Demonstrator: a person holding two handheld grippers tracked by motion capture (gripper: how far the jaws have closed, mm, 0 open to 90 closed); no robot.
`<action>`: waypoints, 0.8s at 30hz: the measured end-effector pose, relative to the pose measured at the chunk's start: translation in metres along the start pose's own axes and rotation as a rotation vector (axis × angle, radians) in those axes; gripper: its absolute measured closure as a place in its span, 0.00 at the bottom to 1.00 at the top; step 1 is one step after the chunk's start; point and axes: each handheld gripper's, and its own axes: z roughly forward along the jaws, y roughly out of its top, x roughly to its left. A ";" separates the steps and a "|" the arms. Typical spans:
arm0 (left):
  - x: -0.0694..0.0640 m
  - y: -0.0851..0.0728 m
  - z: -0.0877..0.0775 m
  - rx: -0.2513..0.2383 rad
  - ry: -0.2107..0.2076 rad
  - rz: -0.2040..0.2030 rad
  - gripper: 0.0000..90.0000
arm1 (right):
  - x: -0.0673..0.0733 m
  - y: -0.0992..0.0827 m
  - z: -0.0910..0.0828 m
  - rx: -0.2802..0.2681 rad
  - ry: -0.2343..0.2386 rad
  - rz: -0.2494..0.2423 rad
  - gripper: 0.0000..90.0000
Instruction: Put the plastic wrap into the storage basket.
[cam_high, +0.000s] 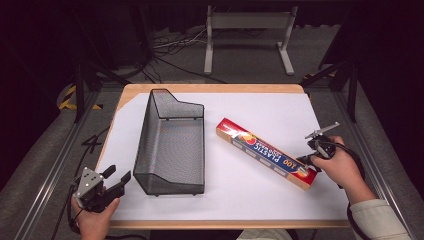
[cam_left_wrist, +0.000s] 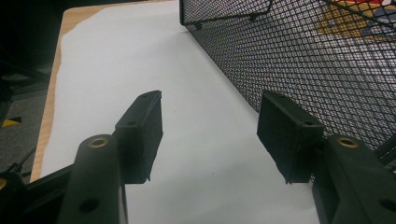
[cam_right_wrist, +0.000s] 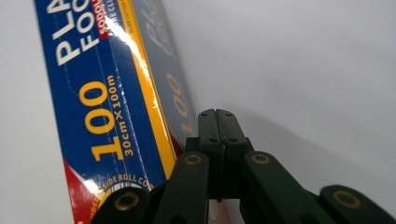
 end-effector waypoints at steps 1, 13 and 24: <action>0.000 0.000 0.000 0.002 0.000 0.001 0.46 | 0.004 -0.002 0.000 0.007 0.023 -0.009 1.00; 0.001 0.001 0.001 -0.001 0.001 -0.005 0.46 | 0.017 -0.003 -0.015 -0.094 -0.007 -0.032 0.88; 0.001 0.001 -0.001 -0.002 0.006 0.001 0.46 | 0.038 0.007 -0.039 -0.482 0.123 -0.105 0.35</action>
